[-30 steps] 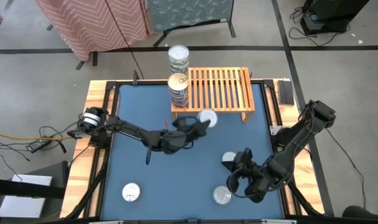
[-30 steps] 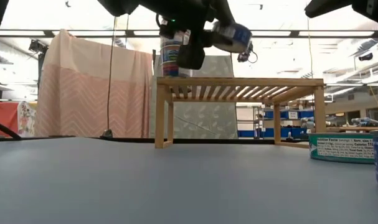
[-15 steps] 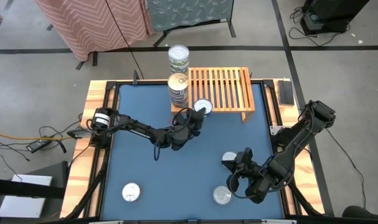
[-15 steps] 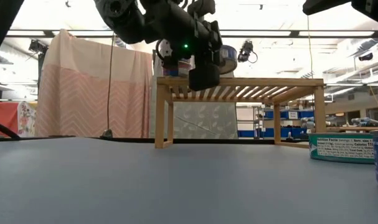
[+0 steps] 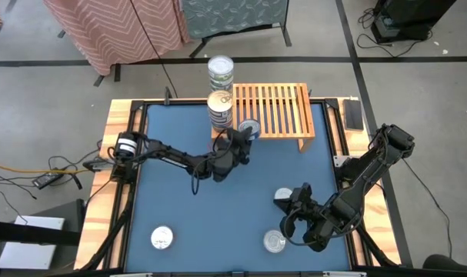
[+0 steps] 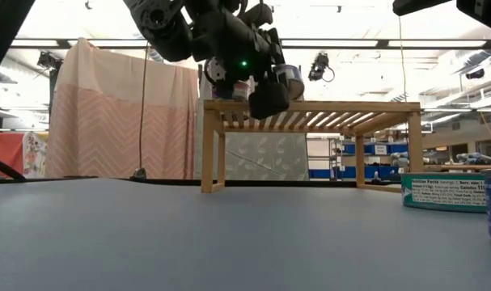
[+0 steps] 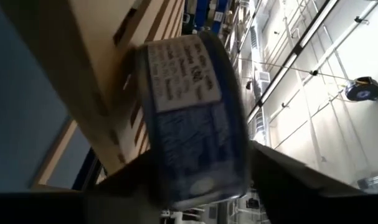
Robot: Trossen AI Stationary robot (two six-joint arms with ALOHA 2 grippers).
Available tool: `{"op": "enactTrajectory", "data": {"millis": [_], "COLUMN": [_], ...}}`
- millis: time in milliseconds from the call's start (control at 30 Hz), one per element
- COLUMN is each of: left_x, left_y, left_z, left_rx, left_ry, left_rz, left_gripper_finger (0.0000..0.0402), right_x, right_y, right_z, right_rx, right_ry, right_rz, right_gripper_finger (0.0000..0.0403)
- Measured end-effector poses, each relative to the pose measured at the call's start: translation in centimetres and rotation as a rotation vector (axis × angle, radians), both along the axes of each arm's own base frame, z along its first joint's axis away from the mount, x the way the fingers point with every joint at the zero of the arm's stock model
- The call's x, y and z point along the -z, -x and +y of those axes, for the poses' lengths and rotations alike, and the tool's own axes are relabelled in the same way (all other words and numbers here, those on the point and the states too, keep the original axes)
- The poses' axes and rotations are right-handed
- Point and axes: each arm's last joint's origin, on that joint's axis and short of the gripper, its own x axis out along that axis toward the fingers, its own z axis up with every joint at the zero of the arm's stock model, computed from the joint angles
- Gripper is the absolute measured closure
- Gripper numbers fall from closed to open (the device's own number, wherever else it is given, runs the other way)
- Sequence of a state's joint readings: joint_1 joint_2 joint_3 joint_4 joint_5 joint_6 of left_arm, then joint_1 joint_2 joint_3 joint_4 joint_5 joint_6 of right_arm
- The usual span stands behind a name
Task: Stack canned seafood by type on shelf
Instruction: Put the dark blue tuna can on the shelf
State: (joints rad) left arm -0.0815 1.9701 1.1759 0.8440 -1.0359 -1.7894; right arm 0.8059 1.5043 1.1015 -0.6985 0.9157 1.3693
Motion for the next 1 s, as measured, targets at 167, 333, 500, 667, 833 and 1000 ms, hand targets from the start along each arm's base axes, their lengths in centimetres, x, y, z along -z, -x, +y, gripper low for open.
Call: {"op": "enactTrajectory", "data": {"millis": [167,333,500,667,833,1000], "left_x": [0.0,0.0,-0.1,-0.5,-0.8,-0.7], "left_y": [0.0,-0.1,-0.2,-0.1,-0.1,-0.1], "left_z": [0.4,0.4,0.5,1.1,1.7,2.0], "left_rx": [-0.001,0.049,0.06,0.054,0.046,0.043], "left_ry": [0.029,0.071,0.155,0.251,0.276,0.276], "left_rz": [-0.044,-0.105,-0.224,-0.399,-0.472,-0.463], "left_gripper_finger": [0.0108,0.0072,0.0062,0.0064,0.007,0.0075], "right_x": [0.0,-0.1,0.0,0.0,-0.1,-0.2], "right_y": [0.0,-0.1,0.0,-0.1,-0.1,-0.2], "right_z": [0.0,0.1,0.1,0.1,0.1,0.2], "right_rx": [-0.001,-0.002,-0.009,-0.01,-0.01,-0.01], "right_ry": [-0.005,-0.007,0.005,0.004,-0.004,-0.014], "right_rz": [-0.005,-0.008,-0.001,-0.002,-0.011,-0.021], "right_gripper_finger": [0.0376,0.0371,0.0371,0.0373,0.0376,0.0376]}}
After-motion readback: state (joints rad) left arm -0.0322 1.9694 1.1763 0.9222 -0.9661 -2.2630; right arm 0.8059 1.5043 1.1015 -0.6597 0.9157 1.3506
